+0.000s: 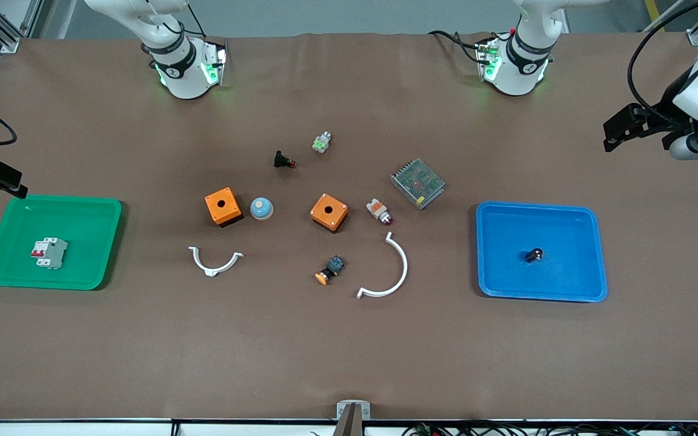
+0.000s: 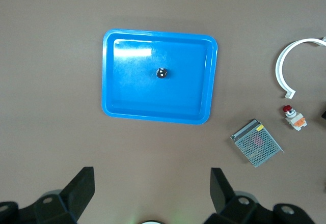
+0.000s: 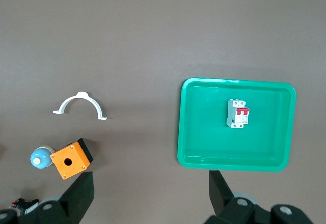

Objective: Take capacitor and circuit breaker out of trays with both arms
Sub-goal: 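Move the left gripper over the black capacitor in the blue tray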

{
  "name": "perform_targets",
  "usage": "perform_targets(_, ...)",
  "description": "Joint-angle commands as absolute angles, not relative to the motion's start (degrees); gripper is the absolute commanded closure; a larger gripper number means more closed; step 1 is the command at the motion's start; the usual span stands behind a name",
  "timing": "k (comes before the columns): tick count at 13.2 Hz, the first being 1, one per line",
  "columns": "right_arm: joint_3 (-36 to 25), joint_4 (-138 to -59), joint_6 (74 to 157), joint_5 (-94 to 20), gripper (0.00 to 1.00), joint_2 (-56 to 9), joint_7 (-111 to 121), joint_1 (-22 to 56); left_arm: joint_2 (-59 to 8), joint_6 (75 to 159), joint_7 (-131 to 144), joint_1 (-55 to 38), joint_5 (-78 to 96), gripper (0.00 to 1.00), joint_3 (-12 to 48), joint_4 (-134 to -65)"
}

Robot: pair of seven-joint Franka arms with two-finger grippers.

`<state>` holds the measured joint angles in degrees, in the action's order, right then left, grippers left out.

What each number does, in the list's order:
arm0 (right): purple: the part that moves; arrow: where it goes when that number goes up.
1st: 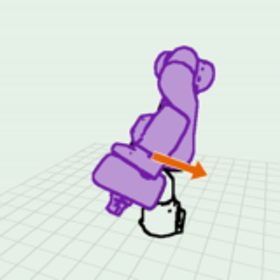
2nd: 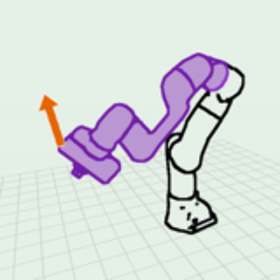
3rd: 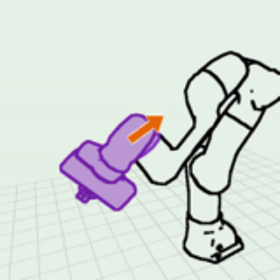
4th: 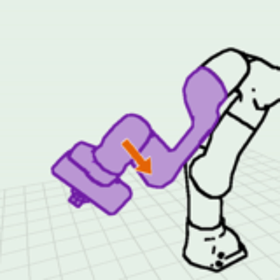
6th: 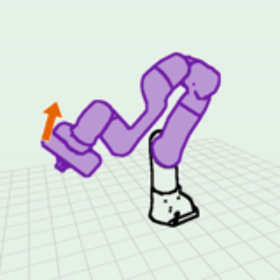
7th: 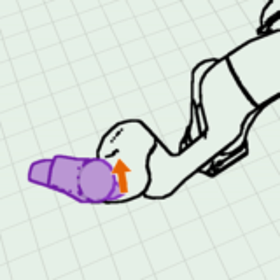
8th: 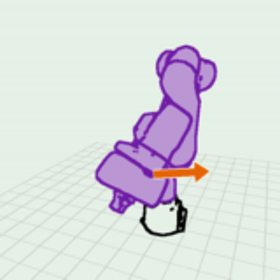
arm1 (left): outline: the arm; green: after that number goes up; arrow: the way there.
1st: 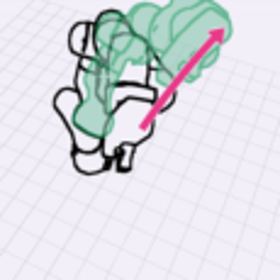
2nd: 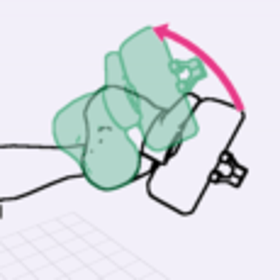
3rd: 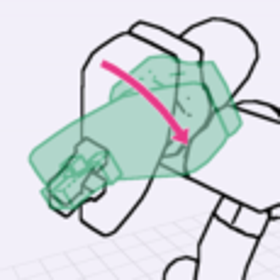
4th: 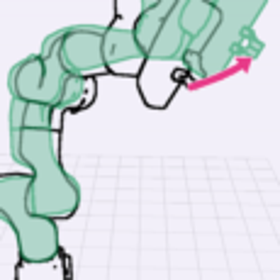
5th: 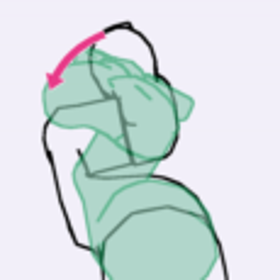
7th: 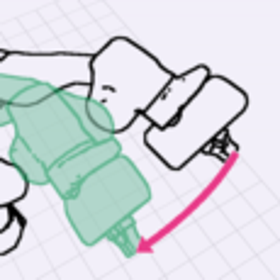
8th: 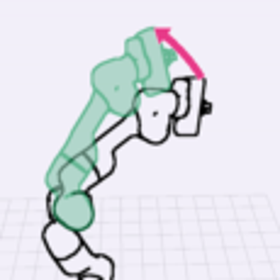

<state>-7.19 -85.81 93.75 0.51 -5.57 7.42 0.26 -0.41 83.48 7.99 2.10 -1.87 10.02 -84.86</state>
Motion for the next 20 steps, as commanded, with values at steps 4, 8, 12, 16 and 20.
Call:
perform_targets(4,-7.38,-85.25,93.25,0.00,0.00,-5.36,7.38,0.44,-0.96,83.06,5.28,2.64,-2.99,0.00,10.02,-84.64)
perform_targets(8,-7.38,-85.25,93.25,-0.09,0.00,-5.36,7.30,0.44,-4.39,86.64,4.75,4.92,-2.64,0.00,10.02,-85.42)
perform_targets(12,-7.38,-85.25,93.25,-0.09,0.00,-5.36,7.29,0.44,-8.25,91.21,5.80,5.27,-2.99,0.00,10.02,-88.84)
perform_targets(16,-7.30,-85.25,93.25,-0.18,0.00,-5.36,7.29,0.53,-9.66,106.23,6.77,7.91,-2.99,0.00,10.02,-99.38)
perform_targets(20,-7.29,-85.25,93.95,-0.18,0.00,-5.36,7.12,0.62,-16.16,112.13,6.94,7.82,-2.99,0.00,10.02,-101.16)
